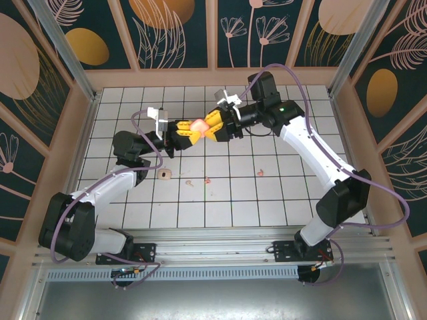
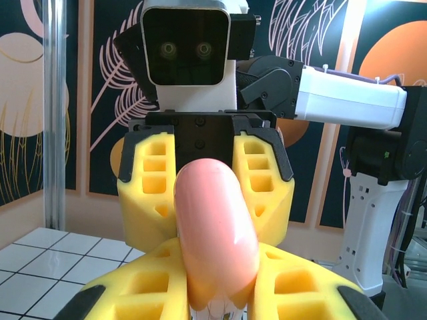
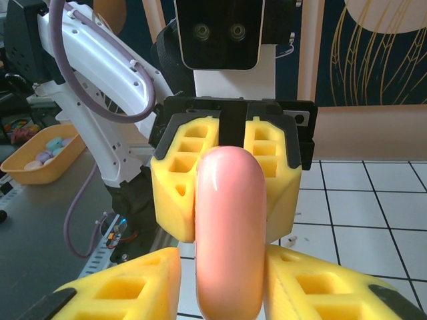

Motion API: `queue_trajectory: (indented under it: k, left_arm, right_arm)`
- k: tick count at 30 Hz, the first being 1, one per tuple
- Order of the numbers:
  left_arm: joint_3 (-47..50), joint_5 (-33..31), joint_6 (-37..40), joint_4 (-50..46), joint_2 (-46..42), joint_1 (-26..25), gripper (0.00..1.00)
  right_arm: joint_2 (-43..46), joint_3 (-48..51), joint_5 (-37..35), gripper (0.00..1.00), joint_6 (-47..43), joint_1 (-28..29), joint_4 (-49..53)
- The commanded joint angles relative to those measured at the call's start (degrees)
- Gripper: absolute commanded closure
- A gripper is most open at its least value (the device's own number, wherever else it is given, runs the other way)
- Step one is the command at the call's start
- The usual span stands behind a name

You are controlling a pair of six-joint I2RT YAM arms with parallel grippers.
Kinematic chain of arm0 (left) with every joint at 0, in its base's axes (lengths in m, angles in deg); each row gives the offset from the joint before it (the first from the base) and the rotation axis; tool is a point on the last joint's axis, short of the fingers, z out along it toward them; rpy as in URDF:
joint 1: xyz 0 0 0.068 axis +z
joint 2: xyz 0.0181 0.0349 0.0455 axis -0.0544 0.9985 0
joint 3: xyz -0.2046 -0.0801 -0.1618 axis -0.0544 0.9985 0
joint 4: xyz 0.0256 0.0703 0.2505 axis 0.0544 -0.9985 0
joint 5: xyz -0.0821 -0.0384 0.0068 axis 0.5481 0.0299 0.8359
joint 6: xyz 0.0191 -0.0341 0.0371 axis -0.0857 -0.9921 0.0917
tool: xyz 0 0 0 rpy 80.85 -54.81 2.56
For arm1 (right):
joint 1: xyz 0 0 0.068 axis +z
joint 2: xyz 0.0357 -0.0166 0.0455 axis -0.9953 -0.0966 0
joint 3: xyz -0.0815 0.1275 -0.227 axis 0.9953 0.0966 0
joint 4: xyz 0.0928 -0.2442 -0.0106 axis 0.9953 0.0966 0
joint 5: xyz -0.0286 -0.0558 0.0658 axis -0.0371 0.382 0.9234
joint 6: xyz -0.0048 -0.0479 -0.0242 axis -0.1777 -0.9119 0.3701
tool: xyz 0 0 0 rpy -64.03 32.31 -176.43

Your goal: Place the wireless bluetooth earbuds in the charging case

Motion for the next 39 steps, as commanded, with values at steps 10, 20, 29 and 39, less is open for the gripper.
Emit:
queue_trajectory:
  k: [10,20,29,39]
  left_arm:
    - [-4.7,-1.4,19.4,-22.9,-3.4,-0.4,0.51]
    - [-10.7,-5.7,62.5,-66.5,-6.8,-0.4,0.44]
    - [-12.1,-5.6,68.0,-71.4,-4.7,-0.4,0.45]
    - [-12.3,-2.3,68.1,-71.4,-4.1,-0.5,0.49]
  right_arm:
    - [2.7,-0.3,-8.1,0.84,-5.3,-1.0,6.7]
    - [9.3,4.9,-36.7,0.83,-15.3,1.6,11.3]
    - [7.7,4.3,-44.2,0.83,-20.9,8.7,12.9]
    - [6.0,4.1,-42.9,0.83,-21.2,9.9,11.5]
